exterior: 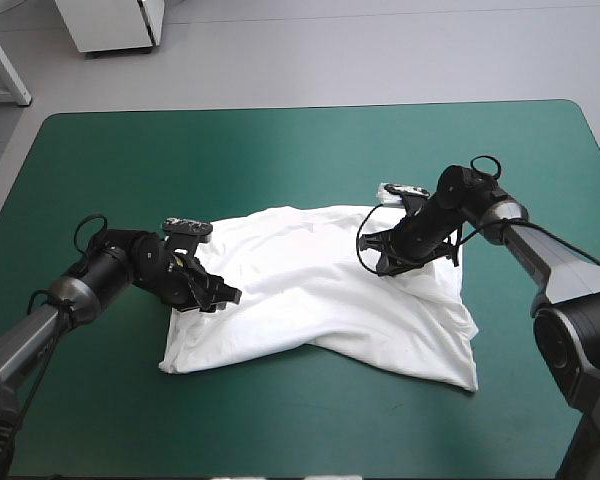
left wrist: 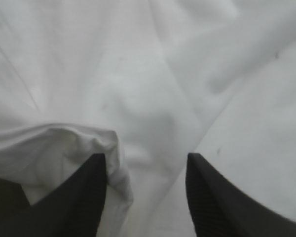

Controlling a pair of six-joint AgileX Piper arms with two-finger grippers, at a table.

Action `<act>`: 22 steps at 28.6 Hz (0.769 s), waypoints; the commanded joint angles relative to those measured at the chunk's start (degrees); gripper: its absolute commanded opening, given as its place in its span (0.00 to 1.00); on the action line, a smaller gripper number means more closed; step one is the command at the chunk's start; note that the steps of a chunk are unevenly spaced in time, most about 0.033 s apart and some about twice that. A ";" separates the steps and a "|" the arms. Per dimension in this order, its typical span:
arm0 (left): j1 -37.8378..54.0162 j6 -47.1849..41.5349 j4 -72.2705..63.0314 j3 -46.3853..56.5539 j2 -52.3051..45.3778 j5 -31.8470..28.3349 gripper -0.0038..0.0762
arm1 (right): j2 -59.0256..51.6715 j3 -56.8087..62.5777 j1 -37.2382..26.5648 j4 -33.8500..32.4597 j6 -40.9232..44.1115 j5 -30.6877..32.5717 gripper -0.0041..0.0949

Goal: Fold the cloth

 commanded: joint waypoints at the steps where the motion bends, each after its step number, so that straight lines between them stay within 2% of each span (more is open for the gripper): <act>1: -0.34 -0.11 -1.16 -1.82 -2.17 -1.12 0.51 | -3.81 -3.35 0.00 2.02 -0.81 2.87 0.40; 2: -0.34 -0.11 -1.03 -1.82 -2.17 -1.12 0.51 | -4.24 -4.41 0.00 1.44 -0.81 4.01 0.46; 5: -0.34 -0.11 -0.86 -3.07 -2.25 1.87 0.51 | -5.32 -7.72 0.00 -1.84 -0.13 7.85 0.54; 11: -0.34 -1.67 4.18 -8.58 -3.41 10.27 0.51 | -9.03 -12.96 0.00 -9.78 3.09 11.75 0.54; 15: -0.34 -3.60 5.47 -8.20 -6.48 14.24 0.51 | -12.43 -13.09 -0.20 -11.99 4.08 12.06 0.54; 22: -0.47 -13.69 10.11 -4.45 -15.30 21.37 0.51 | -18.09 -13.09 -0.20 -14.22 5.52 12.06 0.53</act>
